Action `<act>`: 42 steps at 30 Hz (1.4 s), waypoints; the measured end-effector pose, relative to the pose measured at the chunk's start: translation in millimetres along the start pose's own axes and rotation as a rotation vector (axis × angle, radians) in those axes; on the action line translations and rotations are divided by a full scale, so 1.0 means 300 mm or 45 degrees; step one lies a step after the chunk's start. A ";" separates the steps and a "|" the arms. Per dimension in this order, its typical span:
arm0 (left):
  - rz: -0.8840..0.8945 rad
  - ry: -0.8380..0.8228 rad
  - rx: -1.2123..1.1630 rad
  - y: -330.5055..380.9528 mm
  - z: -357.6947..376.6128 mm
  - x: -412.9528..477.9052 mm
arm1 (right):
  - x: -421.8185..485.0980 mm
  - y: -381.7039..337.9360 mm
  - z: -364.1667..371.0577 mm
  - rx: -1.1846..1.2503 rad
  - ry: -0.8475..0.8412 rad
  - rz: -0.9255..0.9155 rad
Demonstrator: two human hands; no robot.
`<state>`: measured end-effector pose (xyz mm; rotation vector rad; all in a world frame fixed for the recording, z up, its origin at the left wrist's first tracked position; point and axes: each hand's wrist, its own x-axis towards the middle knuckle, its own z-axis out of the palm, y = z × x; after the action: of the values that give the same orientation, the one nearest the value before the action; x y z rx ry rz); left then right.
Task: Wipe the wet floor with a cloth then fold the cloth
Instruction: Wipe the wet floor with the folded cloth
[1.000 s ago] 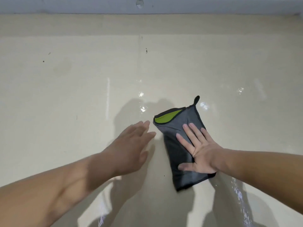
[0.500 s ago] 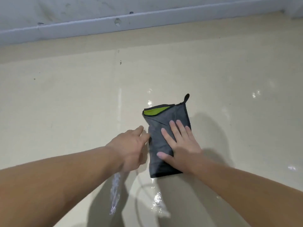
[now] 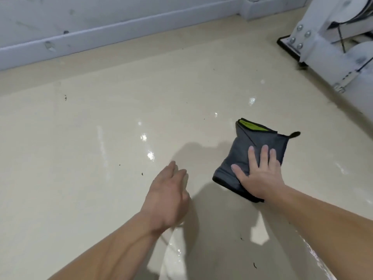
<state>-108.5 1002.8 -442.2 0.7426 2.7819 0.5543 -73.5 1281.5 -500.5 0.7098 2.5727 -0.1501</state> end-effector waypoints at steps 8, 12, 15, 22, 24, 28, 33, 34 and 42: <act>-0.059 -0.192 -0.113 -0.048 0.059 0.069 | -0.269 -0.228 0.148 -0.089 -0.005 -0.355; 0.051 -0.248 -0.151 0.066 0.059 0.095 | -0.255 -0.165 0.141 -0.067 -0.004 -0.583; 0.187 -0.289 -0.149 0.146 0.062 0.104 | -0.206 -0.070 0.103 -0.056 0.050 -0.559; 0.312 -0.486 0.055 0.336 0.055 0.189 | -0.026 0.334 0.006 0.140 -0.099 0.186; 0.334 -0.541 0.094 0.379 0.069 0.240 | -0.003 0.415 -0.031 0.178 -0.187 0.384; 0.345 -0.612 0.203 0.436 0.147 0.354 | -0.051 0.364 0.033 0.264 0.050 0.365; 0.241 -0.806 0.571 0.462 0.272 0.386 | -0.036 0.528 0.030 0.042 0.026 -0.167; 0.221 -0.794 0.583 0.453 0.291 0.383 | -0.004 0.594 0.005 -0.019 -0.003 -0.196; 0.266 -0.770 0.580 0.426 0.289 0.356 | 0.164 0.652 -0.035 0.329 0.095 0.701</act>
<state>-118.3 1186.3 -479.8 1.0814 2.2752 -0.2633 -15.5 1474.9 -510.5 1.5105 2.3430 -0.2805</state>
